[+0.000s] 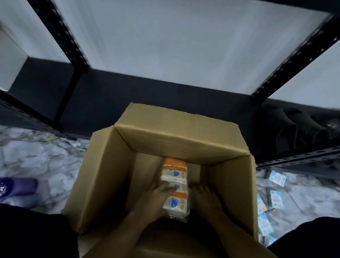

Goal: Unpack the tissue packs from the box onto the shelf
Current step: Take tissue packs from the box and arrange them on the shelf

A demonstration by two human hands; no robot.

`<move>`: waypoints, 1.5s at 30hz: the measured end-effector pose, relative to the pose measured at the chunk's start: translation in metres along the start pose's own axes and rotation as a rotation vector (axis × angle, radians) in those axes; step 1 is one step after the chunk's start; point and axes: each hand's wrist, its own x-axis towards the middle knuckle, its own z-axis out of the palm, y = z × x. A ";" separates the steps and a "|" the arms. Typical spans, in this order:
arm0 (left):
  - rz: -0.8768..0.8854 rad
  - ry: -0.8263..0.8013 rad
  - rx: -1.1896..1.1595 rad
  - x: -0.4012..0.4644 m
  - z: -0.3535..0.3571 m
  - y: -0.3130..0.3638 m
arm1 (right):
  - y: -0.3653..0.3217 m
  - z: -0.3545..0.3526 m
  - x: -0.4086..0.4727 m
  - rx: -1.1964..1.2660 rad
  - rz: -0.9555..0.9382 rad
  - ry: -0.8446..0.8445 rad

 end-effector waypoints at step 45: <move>-0.056 0.691 -0.522 -0.201 -0.260 0.071 | -0.028 -0.292 -0.220 0.086 -0.179 0.014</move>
